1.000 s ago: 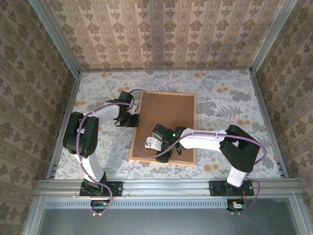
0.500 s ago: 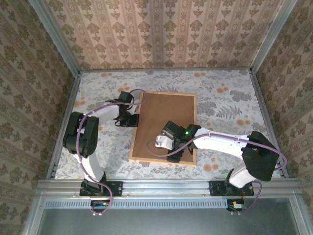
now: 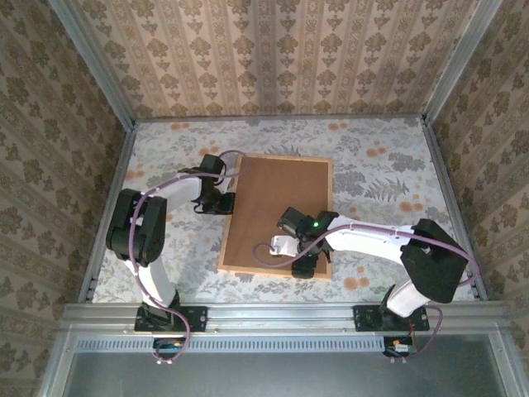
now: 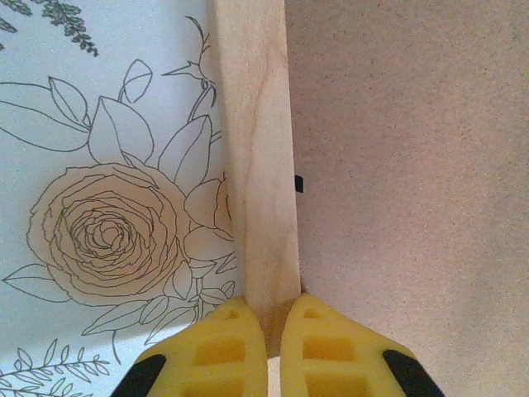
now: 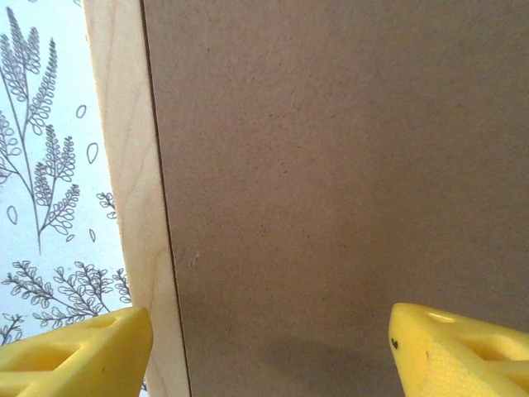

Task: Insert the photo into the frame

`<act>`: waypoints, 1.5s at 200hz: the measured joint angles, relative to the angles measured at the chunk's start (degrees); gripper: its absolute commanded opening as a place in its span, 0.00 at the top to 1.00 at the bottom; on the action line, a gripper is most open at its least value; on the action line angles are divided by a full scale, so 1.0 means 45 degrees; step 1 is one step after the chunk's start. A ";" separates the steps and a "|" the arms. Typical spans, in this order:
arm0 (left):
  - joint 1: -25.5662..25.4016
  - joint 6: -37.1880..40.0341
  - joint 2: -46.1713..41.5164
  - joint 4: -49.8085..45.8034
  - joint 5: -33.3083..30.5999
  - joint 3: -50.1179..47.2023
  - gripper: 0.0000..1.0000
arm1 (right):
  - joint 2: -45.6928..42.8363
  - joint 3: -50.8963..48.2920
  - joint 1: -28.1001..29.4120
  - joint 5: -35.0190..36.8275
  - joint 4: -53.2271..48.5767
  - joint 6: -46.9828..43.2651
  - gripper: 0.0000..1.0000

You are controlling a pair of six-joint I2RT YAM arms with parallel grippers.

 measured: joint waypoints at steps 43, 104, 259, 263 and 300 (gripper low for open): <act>0.0000 0.0000 0.0000 0.0000 0.0000 0.0000 0.94 | 0.0364 -0.0107 -0.0024 0.0005 0.0282 -0.0126 0.27; 0.0000 0.0000 0.0000 0.0000 0.0000 0.0000 0.94 | 0.0389 -0.0107 -0.0019 -0.0019 0.0277 -0.0311 0.40; 0.0000 0.0005 0.0005 0.0015 -0.0049 0.0000 0.94 | 0.0403 -0.0287 0.0330 0.0209 0.0510 -0.1234 0.70; 0.0000 0.0005 0.0005 0.0015 -0.0049 0.0000 0.94 | 0.0413 -0.0282 0.0330 0.0209 0.0505 -0.1253 0.71; 0.0000 0.0005 0.0015 0.0073 -0.0058 0.0000 0.94 | 0.0457 -0.0253 0.0350 0.0209 0.0520 -0.1574 0.75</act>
